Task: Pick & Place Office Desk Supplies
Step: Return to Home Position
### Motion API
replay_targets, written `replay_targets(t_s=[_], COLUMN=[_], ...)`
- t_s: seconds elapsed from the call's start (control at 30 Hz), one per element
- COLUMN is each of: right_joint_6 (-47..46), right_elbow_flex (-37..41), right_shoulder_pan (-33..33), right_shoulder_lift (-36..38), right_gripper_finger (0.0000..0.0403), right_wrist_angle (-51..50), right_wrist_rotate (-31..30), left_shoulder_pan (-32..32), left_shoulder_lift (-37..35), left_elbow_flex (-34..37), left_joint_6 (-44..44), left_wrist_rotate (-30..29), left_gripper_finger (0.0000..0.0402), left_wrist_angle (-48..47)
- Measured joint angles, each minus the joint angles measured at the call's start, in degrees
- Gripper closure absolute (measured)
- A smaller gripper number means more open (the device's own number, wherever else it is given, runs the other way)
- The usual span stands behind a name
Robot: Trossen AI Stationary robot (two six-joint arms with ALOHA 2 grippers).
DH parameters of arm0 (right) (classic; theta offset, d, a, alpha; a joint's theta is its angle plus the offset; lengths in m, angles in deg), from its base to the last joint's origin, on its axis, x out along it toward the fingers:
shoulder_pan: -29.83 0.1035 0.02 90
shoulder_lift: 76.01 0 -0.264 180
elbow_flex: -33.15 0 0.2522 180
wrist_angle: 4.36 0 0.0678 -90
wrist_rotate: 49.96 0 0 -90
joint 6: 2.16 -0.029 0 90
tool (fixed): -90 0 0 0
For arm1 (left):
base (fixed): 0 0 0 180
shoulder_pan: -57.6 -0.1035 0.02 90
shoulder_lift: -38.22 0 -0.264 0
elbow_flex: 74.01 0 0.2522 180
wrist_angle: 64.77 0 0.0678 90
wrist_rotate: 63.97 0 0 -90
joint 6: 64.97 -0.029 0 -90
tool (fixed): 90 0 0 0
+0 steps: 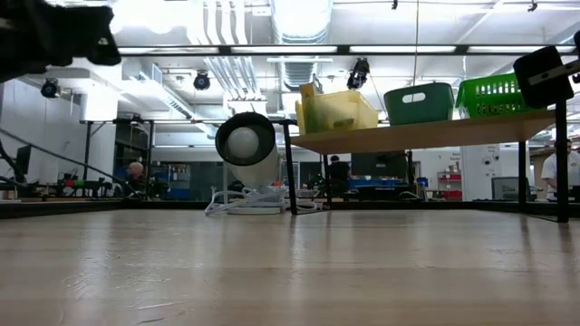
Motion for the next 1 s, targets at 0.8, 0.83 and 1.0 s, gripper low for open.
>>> replay_targets(t_s=[0.8, 0.83, 1.0], right_joint_6=[0.0, 0.0, 0.0], right_elbow_flex=[0.0, 0.0, 0.0], right_shoulder_pan=[0.0, 0.0, 0.0], right_shoulder_lift=[-0.8, -0.8, -0.8], right_gripper_finger=[0.0364, 0.0364, 0.0364], right_wrist_angle=[0.4, 0.4, 0.5], right_wrist_rotate=[0.0, 0.0, 0.0], left_shoulder_pan=[0.0, 0.0, 0.0], left_shoulder_lift=[-8.6, -8.6, -8.6], left_elbow_flex=[0.1, 0.1, 0.1], left_joint_6=[-7.1, -7.0, -6.6], left_wrist_rotate=[-1.0, -1.0, -1.0], left_gripper_finger=[0.0391, 0.0391, 0.0390], left_wrist_angle=[-19.3, -19.4, -19.3])
